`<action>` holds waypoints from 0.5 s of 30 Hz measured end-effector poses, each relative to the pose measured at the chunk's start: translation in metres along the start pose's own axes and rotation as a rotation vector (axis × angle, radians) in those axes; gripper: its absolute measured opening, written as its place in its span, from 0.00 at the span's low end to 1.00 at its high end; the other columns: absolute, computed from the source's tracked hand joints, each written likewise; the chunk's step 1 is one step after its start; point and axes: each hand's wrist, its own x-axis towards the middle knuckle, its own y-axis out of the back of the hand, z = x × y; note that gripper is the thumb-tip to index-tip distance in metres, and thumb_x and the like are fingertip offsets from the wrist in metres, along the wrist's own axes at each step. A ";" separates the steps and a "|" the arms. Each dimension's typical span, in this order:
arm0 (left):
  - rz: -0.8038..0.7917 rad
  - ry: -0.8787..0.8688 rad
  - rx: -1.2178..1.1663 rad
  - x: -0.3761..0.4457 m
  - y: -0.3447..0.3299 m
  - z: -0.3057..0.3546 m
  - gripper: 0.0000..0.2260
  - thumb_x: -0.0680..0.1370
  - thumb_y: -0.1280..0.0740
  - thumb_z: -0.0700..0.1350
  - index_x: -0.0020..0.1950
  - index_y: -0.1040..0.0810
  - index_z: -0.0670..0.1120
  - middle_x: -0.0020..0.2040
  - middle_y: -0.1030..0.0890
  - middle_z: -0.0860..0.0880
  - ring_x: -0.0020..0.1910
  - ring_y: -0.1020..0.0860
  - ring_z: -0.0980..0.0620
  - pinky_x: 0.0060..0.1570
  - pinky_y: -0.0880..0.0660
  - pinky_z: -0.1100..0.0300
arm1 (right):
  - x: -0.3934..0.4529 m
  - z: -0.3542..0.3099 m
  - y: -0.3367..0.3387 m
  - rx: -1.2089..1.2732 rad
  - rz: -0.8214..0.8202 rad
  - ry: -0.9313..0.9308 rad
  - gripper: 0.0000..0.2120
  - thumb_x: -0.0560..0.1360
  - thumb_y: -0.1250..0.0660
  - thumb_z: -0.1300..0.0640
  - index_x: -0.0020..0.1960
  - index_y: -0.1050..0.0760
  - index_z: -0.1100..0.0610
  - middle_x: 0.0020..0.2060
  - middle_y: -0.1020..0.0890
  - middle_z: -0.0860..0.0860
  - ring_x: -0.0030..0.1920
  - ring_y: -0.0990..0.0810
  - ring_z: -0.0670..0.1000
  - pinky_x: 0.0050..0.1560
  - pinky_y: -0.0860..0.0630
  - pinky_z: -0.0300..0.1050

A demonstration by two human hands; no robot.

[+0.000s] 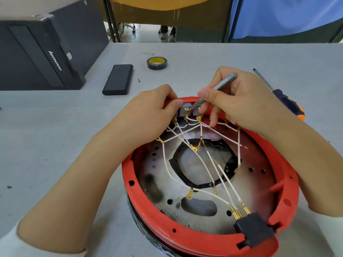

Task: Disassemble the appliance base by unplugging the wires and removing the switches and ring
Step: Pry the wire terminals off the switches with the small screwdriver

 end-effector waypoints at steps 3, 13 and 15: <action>0.005 0.002 -0.002 0.001 0.000 -0.001 0.08 0.80 0.42 0.55 0.50 0.26 0.53 0.38 0.22 0.55 0.34 0.26 0.60 0.30 0.36 0.63 | 0.000 -0.001 0.000 0.006 -0.003 0.000 0.10 0.77 0.33 0.53 0.38 0.29 0.53 0.34 0.15 0.50 0.28 0.18 0.53 0.24 0.34 0.26; 0.012 -0.010 0.051 0.003 -0.001 0.000 0.09 0.80 0.42 0.55 0.51 0.27 0.52 0.37 0.22 0.55 0.34 0.26 0.59 0.30 0.38 0.63 | 0.004 -0.008 0.006 0.095 -0.059 -0.157 0.10 0.78 0.34 0.56 0.40 0.31 0.58 0.34 0.15 0.53 0.28 0.18 0.55 0.17 0.35 0.35; 0.013 -0.007 0.062 0.003 -0.001 0.001 0.09 0.80 0.42 0.55 0.51 0.27 0.52 0.35 0.23 0.55 0.32 0.27 0.59 0.29 0.38 0.63 | 0.007 -0.008 0.007 0.124 -0.067 -0.197 0.10 0.78 0.34 0.56 0.41 0.31 0.59 0.34 0.15 0.53 0.26 0.19 0.53 0.16 0.36 0.35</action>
